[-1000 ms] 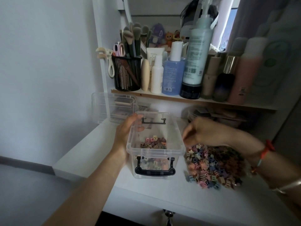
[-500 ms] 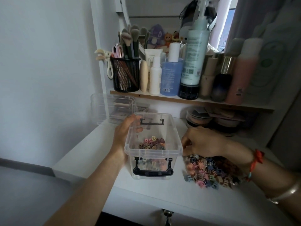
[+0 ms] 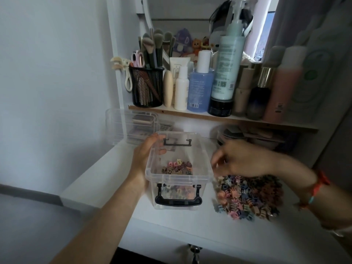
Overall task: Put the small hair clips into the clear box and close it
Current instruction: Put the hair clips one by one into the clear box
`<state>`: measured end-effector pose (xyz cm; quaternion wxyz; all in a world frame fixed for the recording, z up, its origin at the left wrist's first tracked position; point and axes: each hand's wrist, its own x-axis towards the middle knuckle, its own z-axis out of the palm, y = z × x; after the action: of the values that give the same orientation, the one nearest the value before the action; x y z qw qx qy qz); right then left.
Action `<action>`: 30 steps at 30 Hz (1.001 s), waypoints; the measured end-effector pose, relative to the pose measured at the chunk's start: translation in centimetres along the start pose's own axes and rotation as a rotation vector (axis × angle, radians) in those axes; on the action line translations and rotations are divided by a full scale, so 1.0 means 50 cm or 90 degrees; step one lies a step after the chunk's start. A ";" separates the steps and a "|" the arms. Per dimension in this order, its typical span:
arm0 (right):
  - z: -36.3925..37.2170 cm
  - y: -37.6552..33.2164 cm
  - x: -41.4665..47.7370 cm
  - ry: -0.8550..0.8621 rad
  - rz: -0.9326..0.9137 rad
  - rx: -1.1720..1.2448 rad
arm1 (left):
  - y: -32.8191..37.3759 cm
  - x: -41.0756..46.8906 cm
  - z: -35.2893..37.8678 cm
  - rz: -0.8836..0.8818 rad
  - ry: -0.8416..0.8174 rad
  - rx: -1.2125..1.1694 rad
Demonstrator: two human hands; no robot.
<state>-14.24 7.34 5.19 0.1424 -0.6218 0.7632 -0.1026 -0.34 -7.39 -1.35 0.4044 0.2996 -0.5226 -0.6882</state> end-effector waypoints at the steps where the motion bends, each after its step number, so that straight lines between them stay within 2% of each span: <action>1: 0.014 0.003 -0.004 -0.051 0.011 -0.045 | -0.001 0.000 0.001 -0.002 -0.003 -0.005; 4: 0.039 0.009 0.001 -0.051 0.006 -0.118 | -0.003 0.000 0.001 -0.005 -0.002 -0.010; 6: 0.030 0.013 0.007 -0.015 0.017 -0.095 | -0.004 0.001 0.001 -0.005 -0.005 -0.012; 10: -0.017 -0.005 0.019 0.261 0.007 0.157 | -0.002 0.002 0.000 -0.006 -0.002 -0.014; 11: -0.025 -0.018 0.020 0.286 -0.012 0.231 | -0.001 0.002 0.000 -0.006 -0.001 -0.013; 13: -0.032 -0.040 0.020 0.258 -0.035 0.303 | -0.001 0.002 0.001 -0.007 0.000 -0.015; 18: -0.022 -0.021 0.016 0.233 0.001 0.161 | -0.003 0.001 -0.001 -0.005 -0.003 -0.016; 22: 0.025 0.001 0.014 0.057 0.039 0.034 | -0.001 0.002 -0.002 -0.008 -0.002 -0.007; 24: 0.049 0.004 0.017 0.029 0.030 -0.036 | -0.001 0.000 0.000 -0.010 -0.002 -0.006; 27: 0.058 0.006 0.024 0.068 0.025 -0.109 | -0.001 -0.003 0.001 -0.010 0.001 -0.003; 30: 0.021 0.003 0.031 0.273 0.048 0.014 | -0.001 -0.001 0.001 -0.006 0.002 0.002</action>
<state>-14.32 5.88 4.01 -0.0129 -0.5554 0.7974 -0.2357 -0.37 -7.32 -1.38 0.4011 0.3039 -0.5218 -0.6888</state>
